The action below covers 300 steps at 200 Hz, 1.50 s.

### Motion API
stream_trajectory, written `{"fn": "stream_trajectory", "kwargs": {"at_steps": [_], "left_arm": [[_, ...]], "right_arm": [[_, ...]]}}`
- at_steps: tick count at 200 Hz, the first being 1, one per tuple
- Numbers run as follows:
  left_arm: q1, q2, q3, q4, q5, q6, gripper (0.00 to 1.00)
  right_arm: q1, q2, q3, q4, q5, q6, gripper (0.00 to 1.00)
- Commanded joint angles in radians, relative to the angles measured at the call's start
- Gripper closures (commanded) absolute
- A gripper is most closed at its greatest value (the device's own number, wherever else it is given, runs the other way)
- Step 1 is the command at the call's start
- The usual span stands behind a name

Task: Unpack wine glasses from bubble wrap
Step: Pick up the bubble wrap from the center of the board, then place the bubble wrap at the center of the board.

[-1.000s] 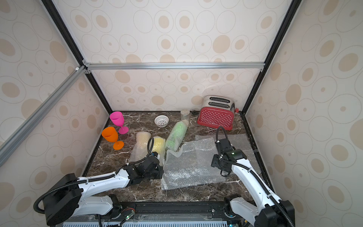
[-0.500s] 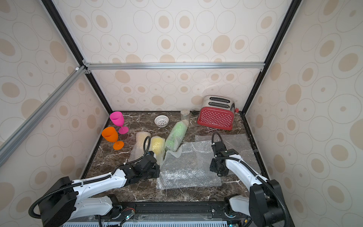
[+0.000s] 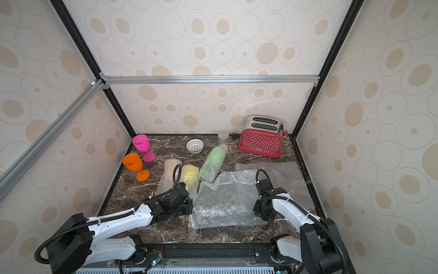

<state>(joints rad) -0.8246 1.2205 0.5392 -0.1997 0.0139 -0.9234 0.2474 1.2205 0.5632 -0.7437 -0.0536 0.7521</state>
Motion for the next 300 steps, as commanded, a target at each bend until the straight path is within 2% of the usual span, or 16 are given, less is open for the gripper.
{"fn": "stream_trajectory", "kwargs": {"at_steps": [1,36,87,109,152,177,206,258,300], "left_arm": [[0.011,-0.008,0.024,-0.015,-0.014,0.01,1.0],[0.01,-0.066,0.008,0.056,0.004,0.046,1.0],[-0.021,-0.195,0.0,0.125,-0.029,0.13,1.0],[-0.046,-0.24,0.021,0.175,-0.059,0.169,1.0],[-0.098,-0.2,0.107,0.215,-0.133,0.254,1.0],[-0.105,-0.125,0.158,0.279,-0.132,0.307,1.0],[-0.106,0.04,0.278,0.317,-0.08,0.377,1.0],[-0.105,0.37,0.434,0.533,0.061,0.346,1.0],[-0.107,0.588,0.61,0.623,0.116,0.294,1.0]], "right_arm": [[-0.002,0.009,-0.021,0.018,-0.02,0.027,0.81],[-0.002,-0.048,-0.017,-0.003,-0.029,0.021,1.0],[0.001,-0.227,0.03,-0.109,0.012,0.044,1.0],[0.001,-0.305,0.098,-0.16,0.082,0.046,1.0],[-0.001,-0.36,0.231,-0.277,0.265,0.055,1.0],[-0.02,-0.355,0.277,-0.298,0.345,0.036,1.0],[-0.102,-0.309,0.325,-0.286,0.382,-0.012,1.0],[-0.377,-0.216,0.314,-0.182,0.362,-0.138,1.0],[-0.438,-0.085,0.339,-0.092,0.403,-0.171,1.0]]}}
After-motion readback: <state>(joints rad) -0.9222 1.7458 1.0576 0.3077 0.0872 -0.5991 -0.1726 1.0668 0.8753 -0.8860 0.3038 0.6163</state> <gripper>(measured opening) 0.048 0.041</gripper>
